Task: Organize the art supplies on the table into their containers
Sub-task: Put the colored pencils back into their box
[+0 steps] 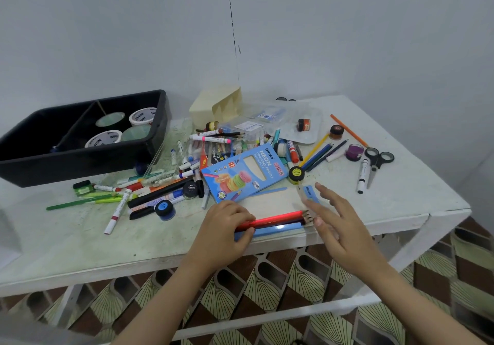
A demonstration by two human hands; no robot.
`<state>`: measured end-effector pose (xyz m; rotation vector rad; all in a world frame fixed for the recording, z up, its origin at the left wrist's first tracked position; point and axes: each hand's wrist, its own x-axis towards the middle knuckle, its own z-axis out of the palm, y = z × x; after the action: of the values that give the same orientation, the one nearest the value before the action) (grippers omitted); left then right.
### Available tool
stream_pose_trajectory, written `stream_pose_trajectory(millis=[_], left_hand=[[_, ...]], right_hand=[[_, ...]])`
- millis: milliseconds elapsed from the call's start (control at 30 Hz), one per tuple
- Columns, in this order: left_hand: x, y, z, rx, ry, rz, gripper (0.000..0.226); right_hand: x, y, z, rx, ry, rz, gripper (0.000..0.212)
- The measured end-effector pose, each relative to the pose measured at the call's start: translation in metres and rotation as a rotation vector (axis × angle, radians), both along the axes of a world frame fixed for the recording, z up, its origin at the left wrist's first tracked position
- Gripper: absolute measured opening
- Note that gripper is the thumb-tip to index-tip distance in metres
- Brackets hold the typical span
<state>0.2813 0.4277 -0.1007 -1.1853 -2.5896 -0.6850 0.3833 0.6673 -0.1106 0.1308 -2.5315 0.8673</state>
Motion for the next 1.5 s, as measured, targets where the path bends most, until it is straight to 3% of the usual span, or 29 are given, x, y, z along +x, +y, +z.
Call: stream_pose_trajectory(millis=[100, 233, 500, 767, 1100, 1300, 1500], left_hand=[[-0.002, 0.009, 0.002, 0.038, -0.015, 0.019, 0.037], [-0.01, 0.025, 0.007, 0.078, -0.033, 0.034, 0.033], [-0.053, 0.061, 0.018, 0.058, -0.04, 0.096, 0.026], [-0.077, 0.088, 0.02, 0.102, -0.075, 0.089, 0.025], [-0.095, 0.124, 0.019, 0.149, -0.089, 0.059, 0.026], [-0.102, 0.133, 0.023, 0.203, -0.075, 0.047, 0.026], [-0.106, 0.138, 0.033, 0.286, -0.132, 0.071, 0.028]], right_hand=[[-0.015, 0.011, 0.016, 0.014, 0.096, -0.08, 0.041], [-0.054, 0.048, 0.03, 0.102, 0.068, -0.257, 0.029], [-0.136, 0.142, 0.058, 0.252, -0.308, -0.713, 0.025], [-0.171, 0.178, 0.048, 0.349, -0.513, -0.775, 0.012], [-0.174, 0.199, 0.042, 0.086, -0.496, -0.669, 0.019], [-0.171, 0.189, 0.048, -0.147, -0.289, -0.601, 0.017], [-0.162, 0.167, 0.084, -0.442, 0.39, -0.44, 0.019]])
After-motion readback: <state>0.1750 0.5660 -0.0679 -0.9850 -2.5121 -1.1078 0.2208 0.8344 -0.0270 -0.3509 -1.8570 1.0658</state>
